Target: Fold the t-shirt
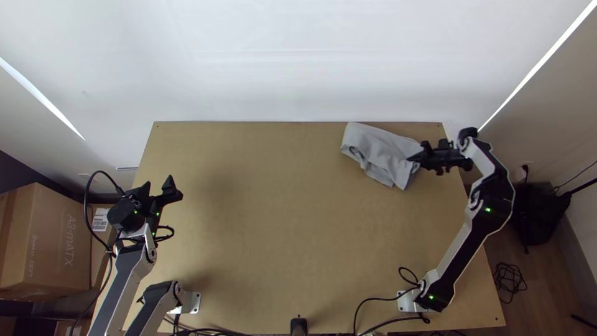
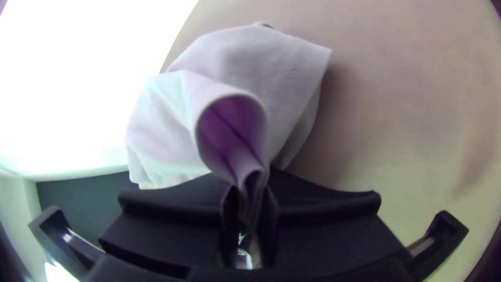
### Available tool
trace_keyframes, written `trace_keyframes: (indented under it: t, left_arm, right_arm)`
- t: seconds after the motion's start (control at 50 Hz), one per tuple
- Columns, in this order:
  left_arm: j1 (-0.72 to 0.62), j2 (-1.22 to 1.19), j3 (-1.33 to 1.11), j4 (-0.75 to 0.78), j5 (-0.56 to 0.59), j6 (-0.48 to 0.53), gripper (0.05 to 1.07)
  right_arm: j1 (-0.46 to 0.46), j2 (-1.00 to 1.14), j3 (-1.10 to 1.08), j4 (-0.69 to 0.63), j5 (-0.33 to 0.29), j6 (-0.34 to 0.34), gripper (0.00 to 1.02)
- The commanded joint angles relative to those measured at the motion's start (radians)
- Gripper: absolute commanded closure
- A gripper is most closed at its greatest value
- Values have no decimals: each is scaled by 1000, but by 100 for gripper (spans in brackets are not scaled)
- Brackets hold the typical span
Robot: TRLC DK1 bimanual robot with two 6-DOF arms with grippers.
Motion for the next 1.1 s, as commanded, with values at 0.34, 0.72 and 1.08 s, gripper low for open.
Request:
trace_keyframes:
  t: [0.34,0.72,1.08]
  left_arm:
    - [-33,67,-3,44,-3,-42,10]
    - [-35,96,3,50,4,-37,10]
    - [-35,42,14,78,9,-34,10]
  right_arm:
    - [-248,-38,0,-17,39,1,100]
    - [-287,-281,-56,-17,90,-26,4]
    - [-268,-693,-225,94,214,-145,4]
